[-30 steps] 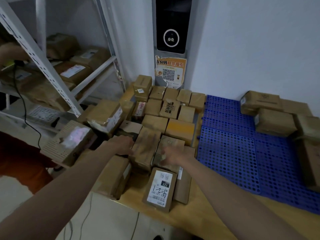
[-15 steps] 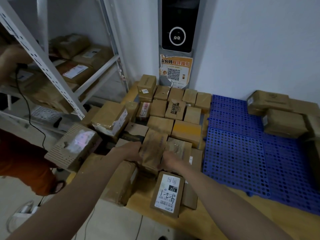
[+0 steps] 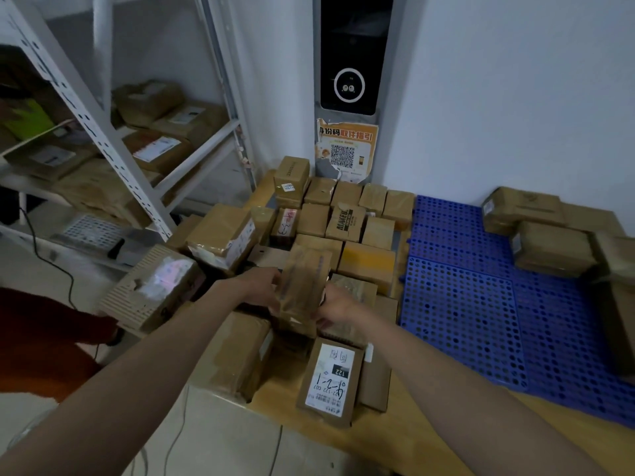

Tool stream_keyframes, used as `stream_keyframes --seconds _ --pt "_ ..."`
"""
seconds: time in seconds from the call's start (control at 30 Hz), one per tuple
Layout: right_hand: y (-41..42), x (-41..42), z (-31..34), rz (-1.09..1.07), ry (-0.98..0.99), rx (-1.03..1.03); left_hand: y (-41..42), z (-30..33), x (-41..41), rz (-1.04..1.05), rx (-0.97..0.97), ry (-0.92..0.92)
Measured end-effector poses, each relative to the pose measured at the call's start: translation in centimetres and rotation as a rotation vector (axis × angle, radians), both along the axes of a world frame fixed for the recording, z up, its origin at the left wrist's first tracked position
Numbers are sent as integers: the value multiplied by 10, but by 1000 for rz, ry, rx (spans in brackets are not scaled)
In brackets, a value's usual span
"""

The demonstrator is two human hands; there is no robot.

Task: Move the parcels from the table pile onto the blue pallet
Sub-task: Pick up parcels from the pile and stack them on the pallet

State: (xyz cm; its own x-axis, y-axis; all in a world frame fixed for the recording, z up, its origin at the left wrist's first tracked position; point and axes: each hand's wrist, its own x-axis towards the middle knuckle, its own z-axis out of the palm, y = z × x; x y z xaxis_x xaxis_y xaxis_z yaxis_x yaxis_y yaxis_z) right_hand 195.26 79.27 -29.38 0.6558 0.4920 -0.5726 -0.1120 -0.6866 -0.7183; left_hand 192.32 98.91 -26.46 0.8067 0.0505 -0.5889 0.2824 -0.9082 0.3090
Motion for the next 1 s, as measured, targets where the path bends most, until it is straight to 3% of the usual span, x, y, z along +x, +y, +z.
stream_keyframes --seconds 0.5,0.87,1.0 --pt "-59 11 78 1 -147 -27 -55 77 5 -129 -70 -154" --pt "-227 -18 85 -225 -171 -232 -222 59 33 -387 -185 -248" --pt "-294 -23 74 -273 -112 -222 -289 40 45 -477 -149 -207"
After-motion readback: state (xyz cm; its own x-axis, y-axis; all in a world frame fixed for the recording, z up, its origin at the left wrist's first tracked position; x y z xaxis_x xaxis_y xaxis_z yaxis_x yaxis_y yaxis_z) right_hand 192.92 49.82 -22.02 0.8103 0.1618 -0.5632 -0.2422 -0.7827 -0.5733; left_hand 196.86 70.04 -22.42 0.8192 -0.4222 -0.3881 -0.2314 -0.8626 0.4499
